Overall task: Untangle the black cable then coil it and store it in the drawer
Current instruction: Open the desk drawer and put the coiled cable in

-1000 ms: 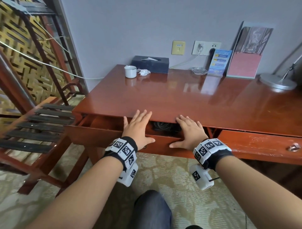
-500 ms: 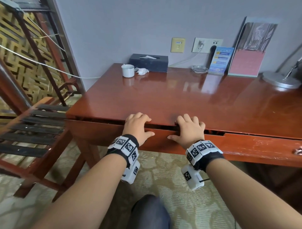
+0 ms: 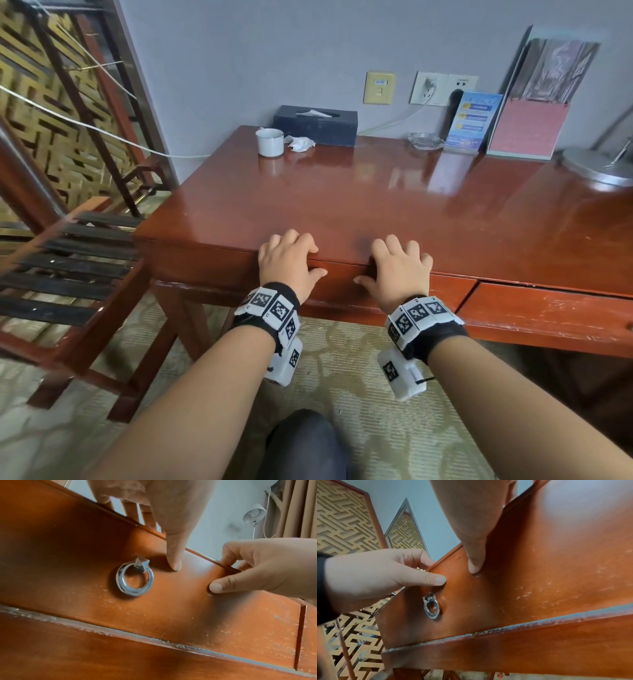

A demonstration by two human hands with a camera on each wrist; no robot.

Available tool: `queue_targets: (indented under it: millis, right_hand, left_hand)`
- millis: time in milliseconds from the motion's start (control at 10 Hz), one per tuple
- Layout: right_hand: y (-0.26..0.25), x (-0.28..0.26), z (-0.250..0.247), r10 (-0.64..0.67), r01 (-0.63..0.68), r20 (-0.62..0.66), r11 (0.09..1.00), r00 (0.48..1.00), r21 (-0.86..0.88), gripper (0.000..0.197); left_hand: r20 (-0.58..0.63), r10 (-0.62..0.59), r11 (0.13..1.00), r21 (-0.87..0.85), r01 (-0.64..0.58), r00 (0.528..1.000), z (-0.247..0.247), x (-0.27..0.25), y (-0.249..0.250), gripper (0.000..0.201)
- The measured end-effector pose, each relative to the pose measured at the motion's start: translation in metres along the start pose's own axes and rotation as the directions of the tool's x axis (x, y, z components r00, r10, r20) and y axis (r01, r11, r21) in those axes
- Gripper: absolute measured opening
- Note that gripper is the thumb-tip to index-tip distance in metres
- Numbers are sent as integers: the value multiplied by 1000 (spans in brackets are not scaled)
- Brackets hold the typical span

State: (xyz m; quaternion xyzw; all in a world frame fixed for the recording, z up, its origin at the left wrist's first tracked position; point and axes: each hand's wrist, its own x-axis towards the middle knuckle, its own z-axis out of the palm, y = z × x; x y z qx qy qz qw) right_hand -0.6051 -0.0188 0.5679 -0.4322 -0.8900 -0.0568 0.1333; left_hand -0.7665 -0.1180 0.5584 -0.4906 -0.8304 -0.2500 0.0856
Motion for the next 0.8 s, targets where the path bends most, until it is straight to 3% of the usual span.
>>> queue_targets:
  millis: [300, 400, 600, 700, 800]
  right_hand:
    - [2, 2, -6, -45, 44, 25, 999, 999, 22, 54]
    - [1, 13, -14, -66, 61, 46, 994, 997, 88, 48]
    - [10, 41, -30, -265, 230, 276, 961, 924, 153, 36]
    - [12, 68, -42, -256, 165, 448, 958, 856, 233, 20]
    - [9, 85, -60, -249, 174, 505, 966, 826, 192, 24]
  left_hand:
    - [-6, 9, 1000, 9, -9, 1000, 4, -6, 0, 35]
    - [75, -87, 996, 7, 87, 993, -5, 5, 14, 13]
    - [291, -178, 979, 144, 141, 940, -16, 41, 45, 17]
    - [429, -229, 970, 177, 168, 874, -27, 56, 57, 16]
    - [482, -241, 968, 183, 173, 842, -46, 69, 66, 17]
